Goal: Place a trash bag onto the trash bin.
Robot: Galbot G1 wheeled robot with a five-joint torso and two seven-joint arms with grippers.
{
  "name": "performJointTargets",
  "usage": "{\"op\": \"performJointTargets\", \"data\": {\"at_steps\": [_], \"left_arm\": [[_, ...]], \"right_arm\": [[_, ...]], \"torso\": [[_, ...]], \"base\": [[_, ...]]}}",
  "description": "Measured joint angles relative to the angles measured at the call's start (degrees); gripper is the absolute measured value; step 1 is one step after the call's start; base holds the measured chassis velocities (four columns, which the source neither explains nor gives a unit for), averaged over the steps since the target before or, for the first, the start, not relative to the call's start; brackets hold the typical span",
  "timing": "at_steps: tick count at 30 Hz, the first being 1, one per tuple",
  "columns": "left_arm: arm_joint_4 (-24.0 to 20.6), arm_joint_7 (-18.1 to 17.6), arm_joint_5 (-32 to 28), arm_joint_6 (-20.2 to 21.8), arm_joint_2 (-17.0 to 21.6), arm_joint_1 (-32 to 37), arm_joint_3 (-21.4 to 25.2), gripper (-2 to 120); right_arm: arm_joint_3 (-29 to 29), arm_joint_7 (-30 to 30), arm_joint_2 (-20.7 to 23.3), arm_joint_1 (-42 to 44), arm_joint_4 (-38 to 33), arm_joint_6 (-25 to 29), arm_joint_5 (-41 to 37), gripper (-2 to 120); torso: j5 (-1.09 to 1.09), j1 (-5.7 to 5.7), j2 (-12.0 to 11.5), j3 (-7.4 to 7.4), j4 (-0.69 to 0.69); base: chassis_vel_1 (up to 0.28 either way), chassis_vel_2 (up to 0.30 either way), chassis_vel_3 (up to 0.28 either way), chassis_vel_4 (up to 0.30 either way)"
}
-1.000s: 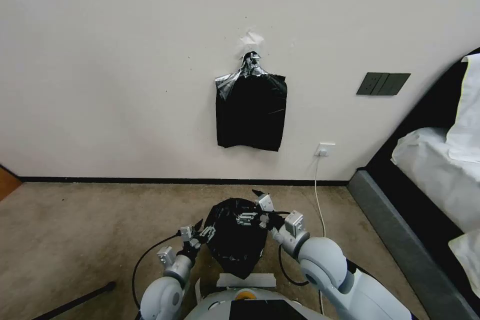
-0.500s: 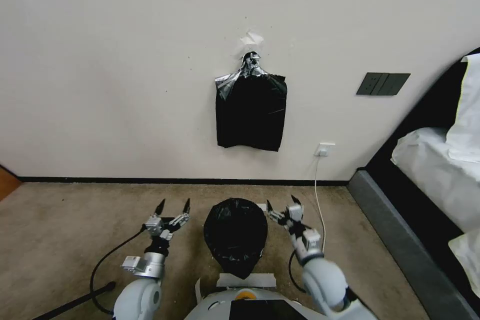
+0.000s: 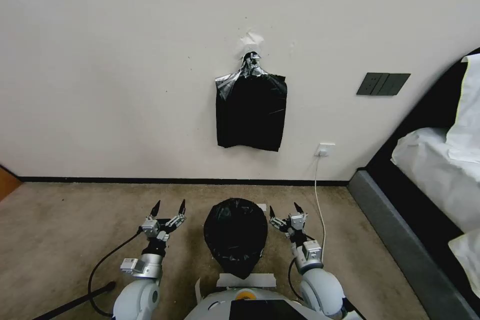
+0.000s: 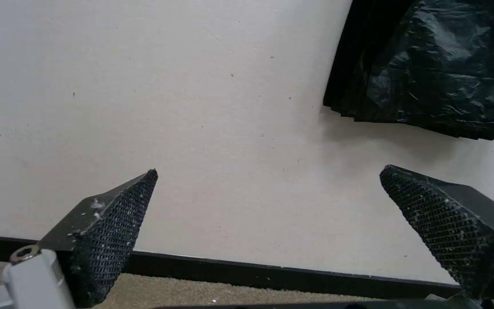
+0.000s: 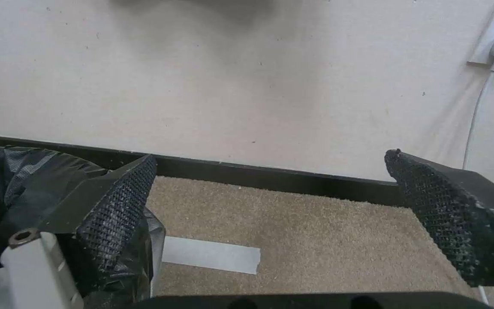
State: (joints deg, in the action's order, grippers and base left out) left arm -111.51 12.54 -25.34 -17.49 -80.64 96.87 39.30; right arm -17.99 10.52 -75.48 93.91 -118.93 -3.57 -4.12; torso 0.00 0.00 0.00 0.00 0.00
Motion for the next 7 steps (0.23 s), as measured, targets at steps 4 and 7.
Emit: {"op": "performJointTargets", "data": {"at_steps": [4,7], "left_arm": [[0.0,0.0,0.0,0.1,0.0,0.0,0.0,100],[0.0,0.0,0.0,0.1,0.0,0.0,0.0,100]], "right_arm": [[0.0,0.0,0.0,0.0,0.0,-0.1,-0.1,100],[0.1,0.0,0.1,-0.1,-0.1,-0.1,-0.1,100]], "torso": [[0.0,0.0,0.0,0.0,0.0],[0.0,0.0,0.0,0.0,0.0]], "base": [[0.0,0.0,0.0,0.0],[0.0,0.0,0.0,0.0]]}}
